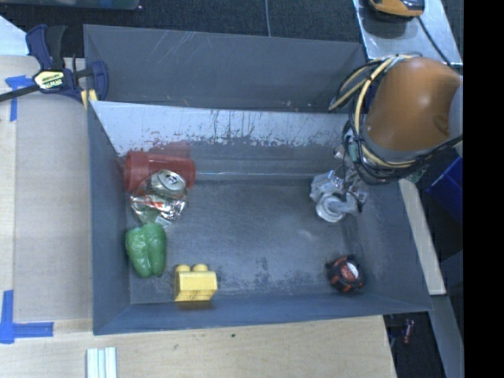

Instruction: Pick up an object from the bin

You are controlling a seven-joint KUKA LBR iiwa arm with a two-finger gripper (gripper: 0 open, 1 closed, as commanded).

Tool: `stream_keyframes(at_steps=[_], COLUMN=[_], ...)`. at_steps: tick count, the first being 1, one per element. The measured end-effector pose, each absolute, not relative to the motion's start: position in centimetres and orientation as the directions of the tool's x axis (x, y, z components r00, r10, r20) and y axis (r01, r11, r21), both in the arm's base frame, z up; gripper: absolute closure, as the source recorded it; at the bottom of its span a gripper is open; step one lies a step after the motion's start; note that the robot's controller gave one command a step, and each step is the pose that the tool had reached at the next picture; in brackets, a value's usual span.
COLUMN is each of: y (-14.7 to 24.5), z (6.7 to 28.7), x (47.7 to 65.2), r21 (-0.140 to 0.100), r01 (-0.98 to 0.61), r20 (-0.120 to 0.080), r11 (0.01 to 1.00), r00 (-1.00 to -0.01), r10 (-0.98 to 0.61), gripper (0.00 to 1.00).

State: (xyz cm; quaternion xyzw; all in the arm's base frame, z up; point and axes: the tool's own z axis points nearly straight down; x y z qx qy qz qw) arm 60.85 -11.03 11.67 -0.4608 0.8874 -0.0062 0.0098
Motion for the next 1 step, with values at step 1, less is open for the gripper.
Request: stream_keyframes(at_steps=[1], y=[-11.01], z=[14.49], x=[60.80], r21=[-0.018], r01=[-0.817], r20=[-0.012], r11=[0.576], r00=[-0.576], r10=[-0.817], gripper=[1.00])
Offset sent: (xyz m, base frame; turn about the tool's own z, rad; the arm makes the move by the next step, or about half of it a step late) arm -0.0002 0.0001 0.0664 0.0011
